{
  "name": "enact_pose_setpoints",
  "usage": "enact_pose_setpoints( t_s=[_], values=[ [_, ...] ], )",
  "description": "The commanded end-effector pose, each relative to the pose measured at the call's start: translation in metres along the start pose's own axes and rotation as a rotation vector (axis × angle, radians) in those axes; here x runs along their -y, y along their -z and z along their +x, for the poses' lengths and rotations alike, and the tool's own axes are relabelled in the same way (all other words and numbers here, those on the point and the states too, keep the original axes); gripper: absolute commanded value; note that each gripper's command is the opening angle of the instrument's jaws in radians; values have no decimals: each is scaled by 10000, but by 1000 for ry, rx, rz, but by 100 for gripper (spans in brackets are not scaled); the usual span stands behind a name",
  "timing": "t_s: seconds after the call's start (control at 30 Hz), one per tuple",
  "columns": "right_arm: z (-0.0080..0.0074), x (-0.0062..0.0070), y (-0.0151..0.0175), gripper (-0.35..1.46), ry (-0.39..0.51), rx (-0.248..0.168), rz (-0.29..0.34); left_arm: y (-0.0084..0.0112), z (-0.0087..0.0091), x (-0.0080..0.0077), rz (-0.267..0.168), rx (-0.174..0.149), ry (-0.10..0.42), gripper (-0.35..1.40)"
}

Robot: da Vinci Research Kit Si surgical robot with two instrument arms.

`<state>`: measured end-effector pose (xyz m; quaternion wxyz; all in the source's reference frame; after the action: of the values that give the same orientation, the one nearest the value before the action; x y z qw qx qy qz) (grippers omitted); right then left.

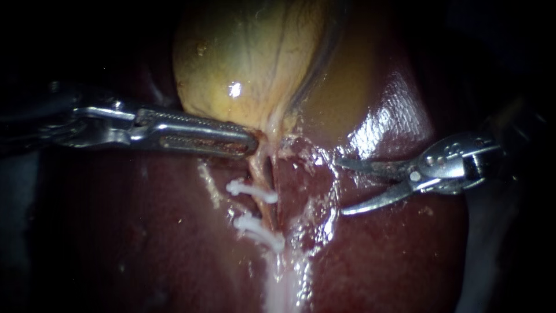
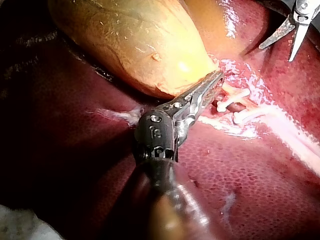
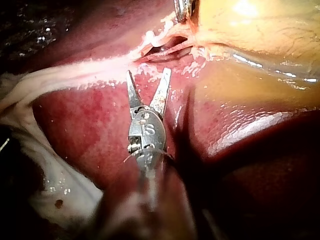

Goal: Go to the cutting position left tube

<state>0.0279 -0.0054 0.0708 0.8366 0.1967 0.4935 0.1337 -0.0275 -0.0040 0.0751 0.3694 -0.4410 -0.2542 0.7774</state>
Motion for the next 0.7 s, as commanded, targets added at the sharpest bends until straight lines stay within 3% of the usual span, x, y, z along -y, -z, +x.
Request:
enact_pose_setpoints(
  t_s=[0.03, 0.2, 0.47, 0.7],
  values=[
    [0, 0, 0, 145, 0, 0, 0, 2, 0, -1, -1, 0, 0, -35],
    [0, 0, -1, 145, -1, -3, -2, 16, 5, -8, -7, 2, 3, -35],
    [1, 0, -1, 145, -1, -3, -2, 56, 10, -19, 0, 0, 7, -35],
    [1, 3, -8, 145, 0, -3, -3, 64, 10, -20, 5, -2, 8, -35]
  ],
)
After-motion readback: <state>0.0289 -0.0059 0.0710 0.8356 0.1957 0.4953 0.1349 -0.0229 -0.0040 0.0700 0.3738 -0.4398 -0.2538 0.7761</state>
